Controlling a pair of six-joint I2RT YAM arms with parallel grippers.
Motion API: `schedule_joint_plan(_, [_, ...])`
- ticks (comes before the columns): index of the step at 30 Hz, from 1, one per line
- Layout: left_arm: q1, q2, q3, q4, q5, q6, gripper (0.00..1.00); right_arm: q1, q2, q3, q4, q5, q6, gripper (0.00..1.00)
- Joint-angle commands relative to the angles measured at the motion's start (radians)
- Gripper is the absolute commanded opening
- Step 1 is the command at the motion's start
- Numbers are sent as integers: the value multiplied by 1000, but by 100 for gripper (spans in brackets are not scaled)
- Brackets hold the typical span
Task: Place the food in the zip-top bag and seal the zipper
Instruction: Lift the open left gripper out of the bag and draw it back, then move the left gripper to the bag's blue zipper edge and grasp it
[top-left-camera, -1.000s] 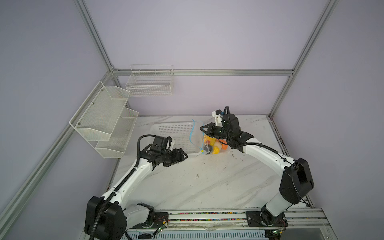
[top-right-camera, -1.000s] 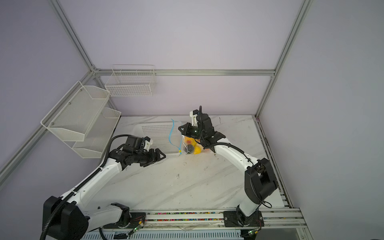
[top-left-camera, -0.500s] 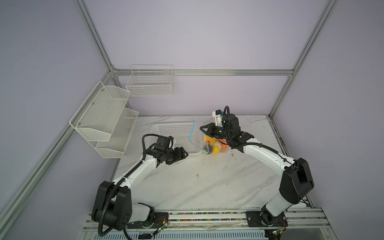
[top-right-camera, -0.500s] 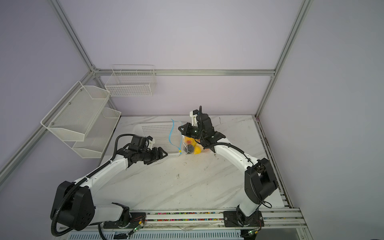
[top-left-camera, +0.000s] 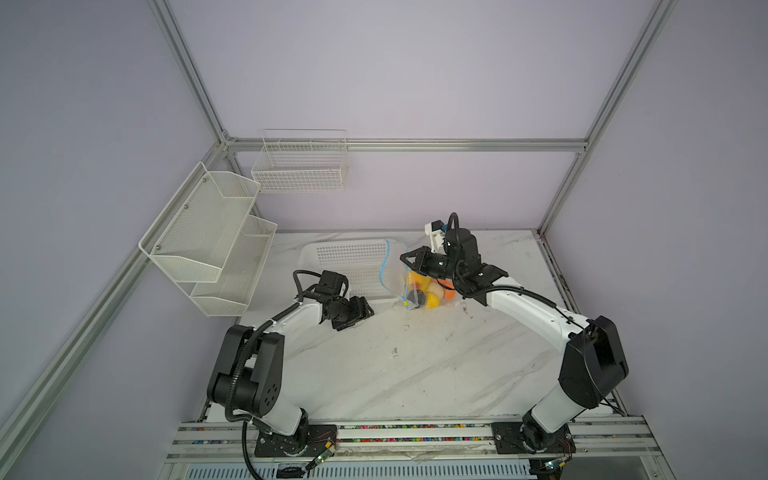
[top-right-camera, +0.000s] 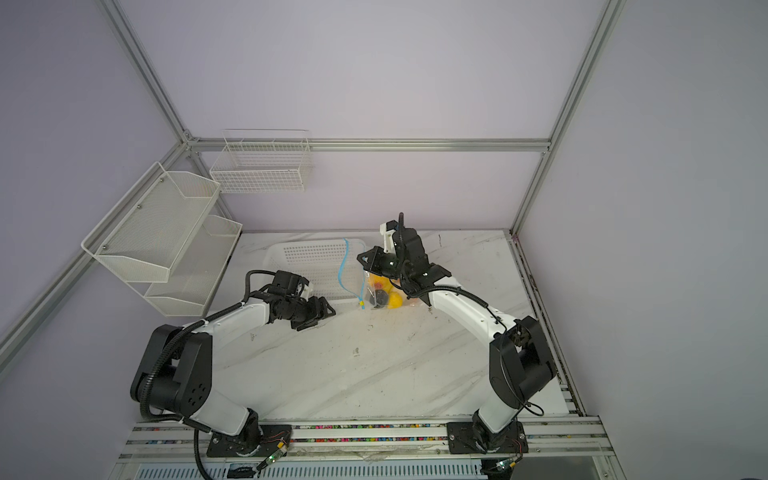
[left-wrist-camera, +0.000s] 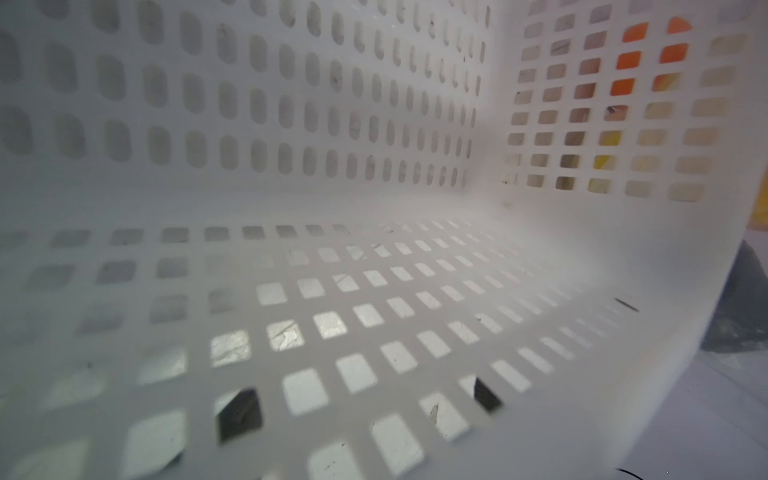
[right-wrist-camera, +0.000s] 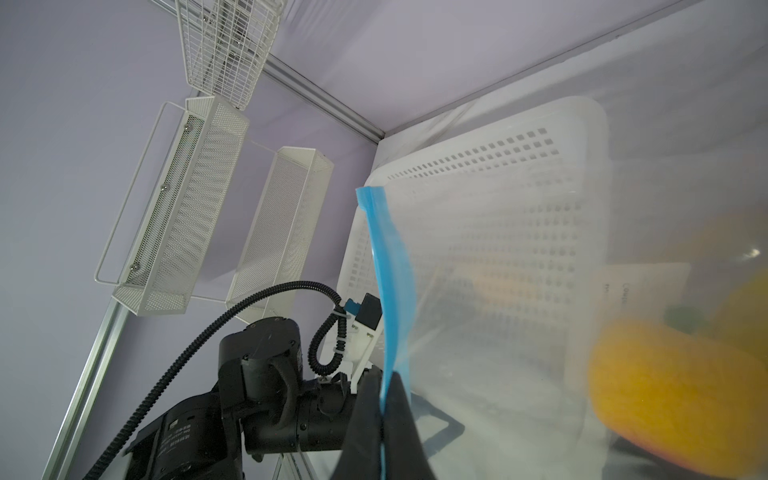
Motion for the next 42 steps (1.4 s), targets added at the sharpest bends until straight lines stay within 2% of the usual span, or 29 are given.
schedule_joint_plan(1, [18, 12, 130, 63, 12, 19, 76, 4, -41, -5, 5, 12, 5, 0])
schedule_joint_plan(10, [89, 38, 152, 61, -2, 2, 74, 3, -28, -11, 6, 9, 6, 0])
schedule_joint_plan(16, [92, 14, 128, 57, -39, -11, 74, 1, -19, -5, 7, 7, 5, 0])
schedule_joint_plan(20, [94, 8, 135, 45, -18, -10, 74, 0, -10, -2, 7, -1, 4, 0])
schedule_joint_plan(27, [93, -173, 112, 18, 5, 8, 75, -5, -16, 1, 2, -10, -16, 0])
schedule_joint_plan(32, [92, -293, 145, 23, 137, 25, 75, -8, -13, 7, -1, -17, -19, 0])
schedule_joint_plan(36, [58, -301, 181, 53, 274, 35, 75, -8, -13, 9, -1, -17, -19, 0])
schedule_joint_plan(42, [-19, -254, 227, 57, 272, 80, 74, -8, -30, 11, -15, -2, -18, 0])
